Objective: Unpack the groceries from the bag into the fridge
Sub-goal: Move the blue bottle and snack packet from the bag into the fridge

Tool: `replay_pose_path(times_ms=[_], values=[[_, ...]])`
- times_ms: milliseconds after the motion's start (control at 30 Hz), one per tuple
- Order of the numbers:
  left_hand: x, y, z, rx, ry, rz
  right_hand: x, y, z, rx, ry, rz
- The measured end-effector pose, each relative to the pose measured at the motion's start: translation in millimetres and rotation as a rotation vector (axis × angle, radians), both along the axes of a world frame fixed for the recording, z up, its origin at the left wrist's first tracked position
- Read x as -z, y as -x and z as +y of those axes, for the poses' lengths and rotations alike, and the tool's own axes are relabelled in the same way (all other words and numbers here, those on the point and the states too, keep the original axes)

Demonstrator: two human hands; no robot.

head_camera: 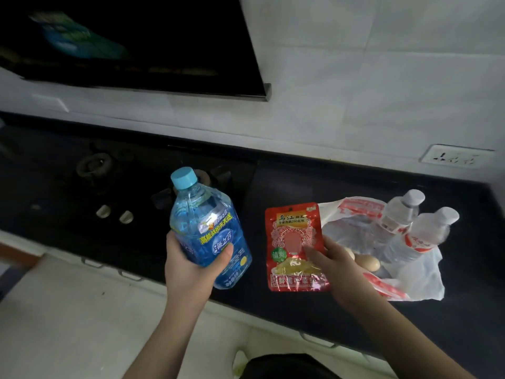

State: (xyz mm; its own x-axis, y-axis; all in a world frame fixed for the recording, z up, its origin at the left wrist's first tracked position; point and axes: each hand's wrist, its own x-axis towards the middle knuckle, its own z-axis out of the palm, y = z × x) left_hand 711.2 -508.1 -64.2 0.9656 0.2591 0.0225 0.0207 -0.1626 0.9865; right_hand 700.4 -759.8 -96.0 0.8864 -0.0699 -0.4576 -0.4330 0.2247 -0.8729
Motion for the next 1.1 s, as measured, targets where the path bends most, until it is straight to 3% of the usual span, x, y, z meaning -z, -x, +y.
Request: replay_pose_path(times_ms=[233,400,867,1100], values=[[-2.8,48.9,9.7,-0.148,-0.080,0.007,13.8,1.9,15.8,-0.156,-0.071,0.022],[-7.0,99.0,42.3,-0.334,-0.141,0.025,8.3,4.0,57.8,-0.440,-0.088,0.019],[-4.0,262.8,144.7,-0.791,-0.132,0.066,-4.8,63.9,233.0,-0.998,0.287,-0.256],[-1.9,371.7,206.7,-1.011,-0.156,0.101,-15.3,146.2,344.6,-1.193,0.233,-0.321]])
